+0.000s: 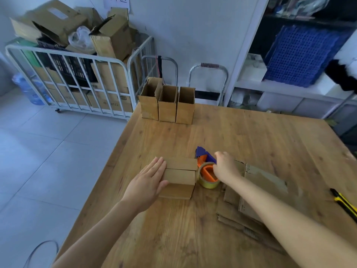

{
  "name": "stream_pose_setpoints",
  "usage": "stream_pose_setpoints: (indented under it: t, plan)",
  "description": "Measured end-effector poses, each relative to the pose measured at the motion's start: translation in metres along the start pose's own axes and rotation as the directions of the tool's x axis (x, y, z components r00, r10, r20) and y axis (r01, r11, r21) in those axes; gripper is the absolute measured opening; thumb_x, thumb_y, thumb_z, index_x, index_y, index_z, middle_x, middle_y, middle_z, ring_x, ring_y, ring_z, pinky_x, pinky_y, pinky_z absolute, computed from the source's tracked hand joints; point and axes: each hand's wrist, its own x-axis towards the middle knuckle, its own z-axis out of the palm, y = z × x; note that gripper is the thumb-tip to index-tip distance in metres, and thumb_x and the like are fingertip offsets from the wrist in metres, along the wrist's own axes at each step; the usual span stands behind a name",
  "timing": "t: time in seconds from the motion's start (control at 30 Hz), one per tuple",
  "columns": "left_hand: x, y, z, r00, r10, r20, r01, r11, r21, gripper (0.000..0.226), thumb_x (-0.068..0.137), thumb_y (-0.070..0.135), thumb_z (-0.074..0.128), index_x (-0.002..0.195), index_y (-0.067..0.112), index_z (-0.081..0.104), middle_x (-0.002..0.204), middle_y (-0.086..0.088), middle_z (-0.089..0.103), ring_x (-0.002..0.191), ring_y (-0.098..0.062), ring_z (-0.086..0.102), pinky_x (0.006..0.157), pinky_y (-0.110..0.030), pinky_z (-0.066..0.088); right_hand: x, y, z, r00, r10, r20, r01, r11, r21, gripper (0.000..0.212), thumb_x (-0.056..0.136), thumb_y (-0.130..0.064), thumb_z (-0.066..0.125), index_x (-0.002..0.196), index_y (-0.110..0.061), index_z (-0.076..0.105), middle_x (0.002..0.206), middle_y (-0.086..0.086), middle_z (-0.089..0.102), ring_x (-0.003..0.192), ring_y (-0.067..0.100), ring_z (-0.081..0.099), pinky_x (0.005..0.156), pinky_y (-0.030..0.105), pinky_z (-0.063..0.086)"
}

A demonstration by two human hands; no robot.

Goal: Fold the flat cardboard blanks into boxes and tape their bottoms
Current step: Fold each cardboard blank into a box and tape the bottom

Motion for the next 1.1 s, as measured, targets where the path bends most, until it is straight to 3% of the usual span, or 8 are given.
stream_pose_setpoints:
  t: [0.07, 0.17, 0.33, 0.43, 0.57, 0.7, 0.8, 1.1]
  plan:
    - [0.001, -0.001, -0.003, 1.000, 0.010, 0.008, -0.010, 1.000, -0.006, 0.075, 0.090, 0.063, 0.001, 0.153, 0.022, 0.001, 0.155, 0.015, -0.010, 0.142, 0.001, -0.015, 0.113, -0.016, -0.005, 0.012, 0.013, 0.004, 0.986, 0.117, 0.120, -0.106, 0.990, -0.088, 0.027, 0.090, -0.011, 0.058, 0.116, -0.006, 0.053, 0.117, 0.011, 0.057, 0.102, 0.026, 0.056, 0.077, 0.029, 0.046]
    - [0.001, -0.001, -0.007, 1.000, 0.009, 0.029, -0.008, 1.000, -0.028, 0.069, 0.093, 0.056, 0.013, 0.152, 0.024, -0.001, 0.155, 0.018, -0.013, 0.141, 0.004, -0.018, 0.110, -0.013, 0.001, 0.022, 0.023, 0.013, 0.968, 0.163, 0.193, -0.135, 0.980, -0.149, 0.009, 0.088, -0.015, 0.061, 0.092, -0.011, 0.053, 0.098, 0.007, 0.062, 0.082, 0.021, 0.056, 0.061, 0.025, 0.041]
    - [0.002, -0.004, -0.002, 0.999, 0.009, 0.036, -0.007, 0.999, -0.053, 0.069, 0.093, 0.055, 0.014, 0.153, 0.025, 0.000, 0.154, 0.020, -0.014, 0.141, 0.006, -0.019, 0.109, -0.011, -0.001, 0.038, 0.025, 0.024, 0.959, 0.161, 0.234, -0.137, 0.984, -0.115, 0.012, 0.089, -0.021, 0.062, 0.085, -0.012, 0.054, 0.093, 0.008, 0.064, 0.083, 0.021, 0.062, 0.068, 0.028, 0.050]
    - [0.003, -0.004, -0.003, 0.999, 0.013, 0.046, -0.011, 0.998, -0.056, 0.068, 0.094, 0.054, 0.017, 0.153, 0.025, -0.001, 0.154, 0.020, -0.014, 0.141, 0.005, -0.018, 0.109, -0.011, -0.004, 0.043, 0.023, 0.018, 0.955, 0.160, 0.250, -0.164, 0.986, -0.006, 0.018, 0.087, -0.023, 0.062, 0.079, -0.013, 0.050, 0.084, 0.006, 0.060, 0.077, 0.021, 0.059, 0.065, 0.030, 0.049]
    - [0.001, -0.003, -0.005, 0.998, 0.011, 0.058, -0.007, 0.998, -0.065, 0.064, 0.098, 0.051, 0.023, 0.153, 0.026, 0.000, 0.154, 0.020, -0.013, 0.142, 0.004, -0.016, 0.111, -0.013, 0.002, 0.037, 0.018, -0.001, 0.959, 0.146, 0.243, -0.208, 0.946, 0.249, 0.023, 0.084, -0.023, 0.064, 0.098, -0.013, 0.047, 0.090, 0.006, 0.057, 0.080, 0.021, 0.058, 0.064, 0.033, 0.051]
    - [0.001, -0.003, -0.008, 0.997, 0.019, 0.070, -0.015, 0.998, -0.057, 0.068, 0.095, 0.054, 0.021, 0.154, 0.027, 0.001, 0.153, 0.021, -0.014, 0.141, 0.004, -0.016, 0.111, -0.013, 0.003, 0.026, 0.001, -0.035, 0.988, 0.049, 0.149, -0.116, 0.866, 0.486, 0.022, 0.082, -0.013, 0.059, 0.103, -0.014, 0.054, 0.085, 0.005, 0.061, 0.073, 0.022, 0.059, 0.065, 0.035, 0.050]
    - [0.001, -0.002, -0.011, 0.997, 0.020, 0.079, -0.017, 0.999, -0.043, 0.070, 0.093, 0.057, 0.019, 0.154, 0.027, 0.001, 0.152, 0.022, -0.015, 0.141, 0.005, -0.016, 0.111, -0.014, 0.010, 0.017, -0.018, -0.059, 0.995, -0.054, 0.086, -0.004, 0.825, 0.565, 0.015, 0.084, -0.010, 0.055, 0.097, -0.016, 0.060, 0.081, 0.006, 0.060, 0.070, 0.021, 0.056, 0.065, 0.035, 0.048]
    - [0.001, -0.001, -0.015, 0.993, 0.005, 0.117, -0.004, 1.000, -0.010, 0.063, 0.101, 0.048, 0.029, 0.154, 0.025, 0.002, 0.159, 0.014, -0.006, 0.144, -0.001, -0.012, 0.118, -0.025, 0.019, -0.008, -0.056, -0.054, 0.947, -0.320, -0.030, 0.303, 0.858, 0.415, 0.034, 0.088, -0.010, 0.061, 0.116, -0.019, 0.044, 0.101, 0.001, 0.054, 0.086, 0.012, 0.054, 0.069, 0.018, 0.044]
